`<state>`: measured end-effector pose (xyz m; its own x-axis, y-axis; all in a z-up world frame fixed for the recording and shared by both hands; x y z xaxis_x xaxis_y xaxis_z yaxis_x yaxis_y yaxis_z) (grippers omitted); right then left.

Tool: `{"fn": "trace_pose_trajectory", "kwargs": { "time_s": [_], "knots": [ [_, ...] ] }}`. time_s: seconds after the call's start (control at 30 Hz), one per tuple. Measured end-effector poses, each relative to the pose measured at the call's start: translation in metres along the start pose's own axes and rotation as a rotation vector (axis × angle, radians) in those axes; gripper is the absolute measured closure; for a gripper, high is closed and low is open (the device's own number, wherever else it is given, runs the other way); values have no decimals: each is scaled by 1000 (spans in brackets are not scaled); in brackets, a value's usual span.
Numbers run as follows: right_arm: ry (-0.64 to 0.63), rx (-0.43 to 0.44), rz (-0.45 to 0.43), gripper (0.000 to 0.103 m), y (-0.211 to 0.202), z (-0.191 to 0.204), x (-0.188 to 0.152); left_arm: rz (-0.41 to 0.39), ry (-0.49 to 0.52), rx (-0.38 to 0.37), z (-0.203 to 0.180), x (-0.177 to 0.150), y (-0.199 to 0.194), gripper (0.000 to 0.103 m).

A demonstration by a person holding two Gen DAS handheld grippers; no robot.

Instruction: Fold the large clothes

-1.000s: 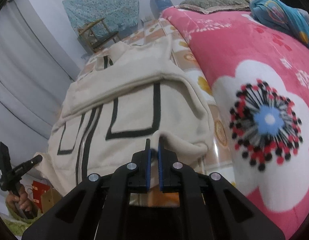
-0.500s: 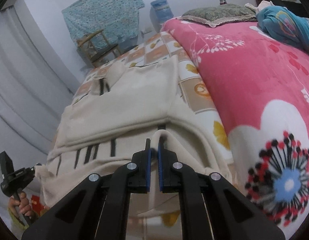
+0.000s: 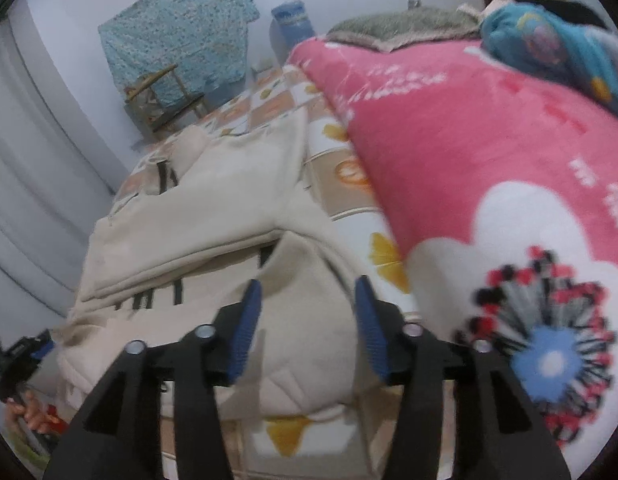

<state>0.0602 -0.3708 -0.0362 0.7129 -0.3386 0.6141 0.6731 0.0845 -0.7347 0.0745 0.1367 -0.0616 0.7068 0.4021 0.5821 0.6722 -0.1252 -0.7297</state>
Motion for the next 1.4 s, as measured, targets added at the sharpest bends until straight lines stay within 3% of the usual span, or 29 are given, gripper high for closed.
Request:
{"fn": "trace_pose_trajectory", "kwargs": {
  "time_s": [0.17, 0.27, 0.37, 0.47, 0.57, 0.7, 0.73, 0.77, 0.8, 0.87, 0.93, 1.03, 1.13, 1.23, 1.4],
  "knots": [
    [-30, -6, -40, 43, -24, 9, 2, -28, 98, -11, -13, -3, -19, 60],
    [-91, 63, -20, 33, -24, 34, -1, 20, 164, -121, -38, -13, -16, 56],
    [-168, 143, 72, 33, -5, 67, -15, 91, 248, -215, -72, -28, -2, 56],
    [-226, 158, 139, 33, 12, 92, -29, 153, 365, -298, -114, -46, 12, 56],
    [-274, 119, 181, 33, 26, 107, -37, 174, 471, -342, -147, -63, 24, 56],
    [-339, 28, 215, 33, 39, 115, -46, 203, 537, -319, -168, -79, 47, 56],
    [-357, 13, 222, 36, 43, 117, -48, 203, 545, -311, -169, -83, 51, 57],
    [-373, 1, 231, 51, 46, 118, -51, 197, 550, -304, -171, -85, 54, 59],
    [-382, -12, 241, 60, 49, 119, -53, 189, 558, -295, -172, -87, 57, 62],
    [-389, -26, 241, 84, 52, 119, -54, 174, 586, -288, -176, -89, 59, 82],
    [-401, -6, 246, 97, 52, 120, -54, 141, 626, -255, -179, -92, 57, 99],
    [-405, -10, 202, 100, 41, 124, -47, 89, 647, -255, -182, -84, 46, 100],
    [-421, -12, 88, 100, 18, 135, -30, -54, 668, -256, -187, -65, 19, 100],
    [-421, -22, 63, 100, 27, 139, -24, -47, 650, -236, -187, -60, 33, 100],
    [-370, -26, 142, 100, 78, 126, -33, 16, 648, -166, -182, -72, 79, 100]
  ]
}}
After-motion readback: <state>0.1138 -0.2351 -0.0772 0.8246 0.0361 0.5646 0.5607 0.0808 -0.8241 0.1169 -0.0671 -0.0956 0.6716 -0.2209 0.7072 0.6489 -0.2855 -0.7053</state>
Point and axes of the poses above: each gripper's, at about its wrist camera, not at the fingertips, and y roughly the way its jaws point, z to its left, x to its top, the point moved 2 cm from there along y, roughly the way its jaws point, and after that the axes turned 1 degree about -x, right-handed, at the moved point
